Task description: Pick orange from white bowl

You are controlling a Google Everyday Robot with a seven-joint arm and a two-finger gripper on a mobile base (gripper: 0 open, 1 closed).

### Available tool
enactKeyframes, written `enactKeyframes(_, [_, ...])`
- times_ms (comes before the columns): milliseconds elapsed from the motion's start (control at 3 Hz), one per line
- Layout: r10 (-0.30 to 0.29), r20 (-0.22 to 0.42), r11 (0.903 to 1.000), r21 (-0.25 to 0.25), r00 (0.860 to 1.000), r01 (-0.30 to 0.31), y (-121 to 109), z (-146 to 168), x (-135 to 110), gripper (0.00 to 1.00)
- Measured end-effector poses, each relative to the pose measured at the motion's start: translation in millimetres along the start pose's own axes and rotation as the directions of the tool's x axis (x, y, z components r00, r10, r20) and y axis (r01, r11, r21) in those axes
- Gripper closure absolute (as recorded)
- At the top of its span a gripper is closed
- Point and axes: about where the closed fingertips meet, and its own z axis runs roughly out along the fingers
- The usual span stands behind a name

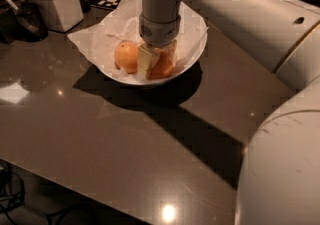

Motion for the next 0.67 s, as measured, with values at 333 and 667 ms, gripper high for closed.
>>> enactKeyframes(333, [0.0, 0.0, 1.0, 0.0, 1.0, 0.0, 0.0, 0.0, 0.0, 0.76])
enactKeyframes(667, [-0.012, 0.017, 0.9998, 0.013, 1.0, 0.012, 1.3, -0.4, -4.0, 0.98])
